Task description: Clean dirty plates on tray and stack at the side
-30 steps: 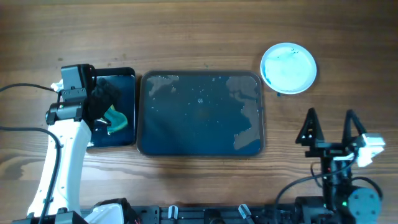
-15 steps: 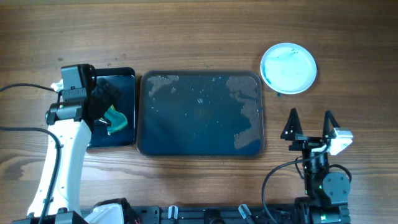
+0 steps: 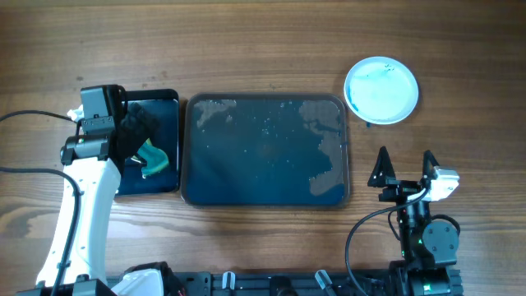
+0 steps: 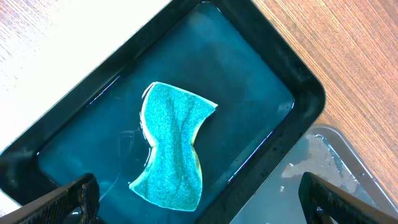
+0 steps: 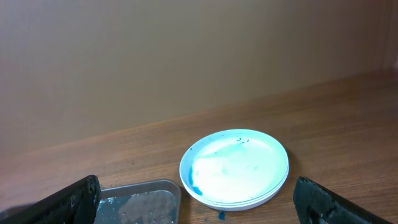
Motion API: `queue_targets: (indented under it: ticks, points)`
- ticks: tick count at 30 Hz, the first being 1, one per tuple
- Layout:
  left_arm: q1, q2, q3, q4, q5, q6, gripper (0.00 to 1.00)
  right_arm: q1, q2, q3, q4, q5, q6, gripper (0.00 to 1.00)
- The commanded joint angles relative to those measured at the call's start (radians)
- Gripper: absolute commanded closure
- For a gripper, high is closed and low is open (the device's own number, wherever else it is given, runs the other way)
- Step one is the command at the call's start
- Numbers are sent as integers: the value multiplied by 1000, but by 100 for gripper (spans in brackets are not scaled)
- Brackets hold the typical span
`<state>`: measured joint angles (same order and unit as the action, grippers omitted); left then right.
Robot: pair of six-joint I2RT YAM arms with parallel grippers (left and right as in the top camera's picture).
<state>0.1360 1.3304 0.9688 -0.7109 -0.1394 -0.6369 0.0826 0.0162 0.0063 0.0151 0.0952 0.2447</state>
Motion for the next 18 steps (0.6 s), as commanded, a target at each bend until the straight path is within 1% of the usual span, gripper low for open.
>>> queue_targets:
  ticks: [1,11,13,15,18]
  points:
    - [5,-6,2,2,1,4,0,4,-11,-1,2,10,-6,0]
    - [5,-8,2,-14,4,0,0,4,-11,-1,3,10,-6,0]
    - [3,-24,1,-11,81,0,0,4,-11,-1,3,10,-6,0]
    - [-28,-92,-7,-10,67,14,0,4,-11,-1,2,10,-6,0]
    - [-94,-283,-42,-2,56,135,0,4,-11,-1,2,10,-6,0]
